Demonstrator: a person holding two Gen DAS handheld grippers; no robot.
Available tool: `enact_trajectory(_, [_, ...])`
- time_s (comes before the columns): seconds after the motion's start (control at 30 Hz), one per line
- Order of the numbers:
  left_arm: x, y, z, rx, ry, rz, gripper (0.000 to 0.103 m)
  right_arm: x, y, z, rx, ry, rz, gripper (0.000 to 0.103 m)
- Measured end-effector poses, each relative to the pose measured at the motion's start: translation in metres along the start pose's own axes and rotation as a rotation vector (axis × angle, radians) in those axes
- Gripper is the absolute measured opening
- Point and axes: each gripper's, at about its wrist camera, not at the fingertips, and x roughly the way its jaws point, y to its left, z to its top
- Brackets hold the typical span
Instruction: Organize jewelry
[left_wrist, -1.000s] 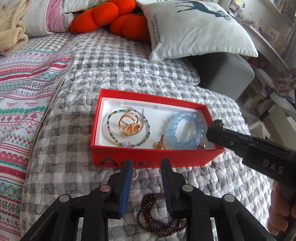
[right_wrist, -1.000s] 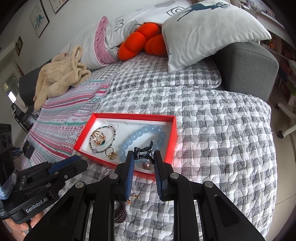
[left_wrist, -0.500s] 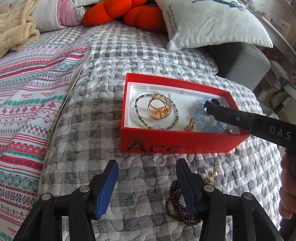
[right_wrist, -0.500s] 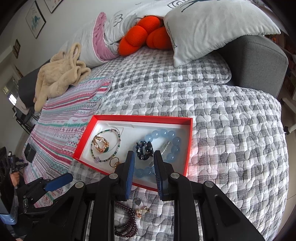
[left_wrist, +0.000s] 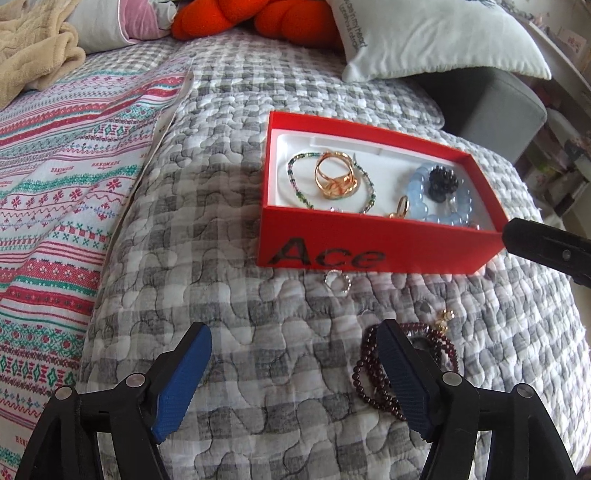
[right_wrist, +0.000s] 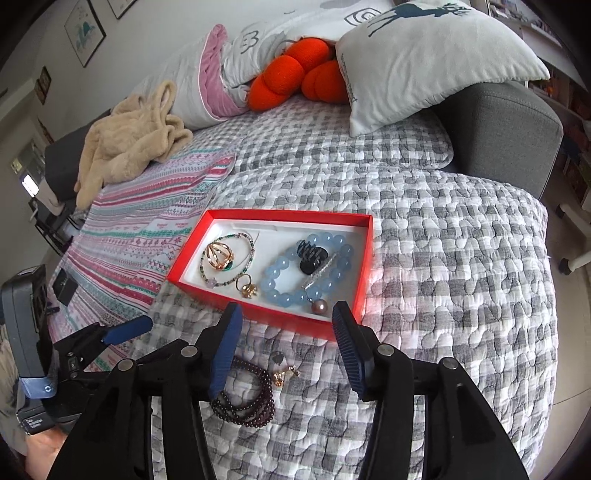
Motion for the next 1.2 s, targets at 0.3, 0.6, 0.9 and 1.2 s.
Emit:
enact_trajectory(0.3, [0.012, -0.016, -0.016, 0.101, 0.017, 0.042, 0.077, 0.000, -0.014, -0.021, 0.048, 0.087, -0.131, 0.061])
enact_trajectory(0.6, [0.028, -0.044, -0.014, 0.212, 0.022, 0.039, 0.070, 0.000, -0.028, -0.027, 0.075, 0.121, -0.161, 0.061])
enact_trajectory(0.9, [0.030, -0.068, -0.016, 0.322, 0.013, 0.036, 0.020, 0.009, -0.033, -0.030, 0.066, 0.163, -0.173, 0.061])
enact_trajectory(1.2, [0.021, -0.056, -0.020, 0.287, 0.020, 0.050, 0.004, 0.023, -0.026, -0.036, 0.022, 0.195, -0.183, 0.061])
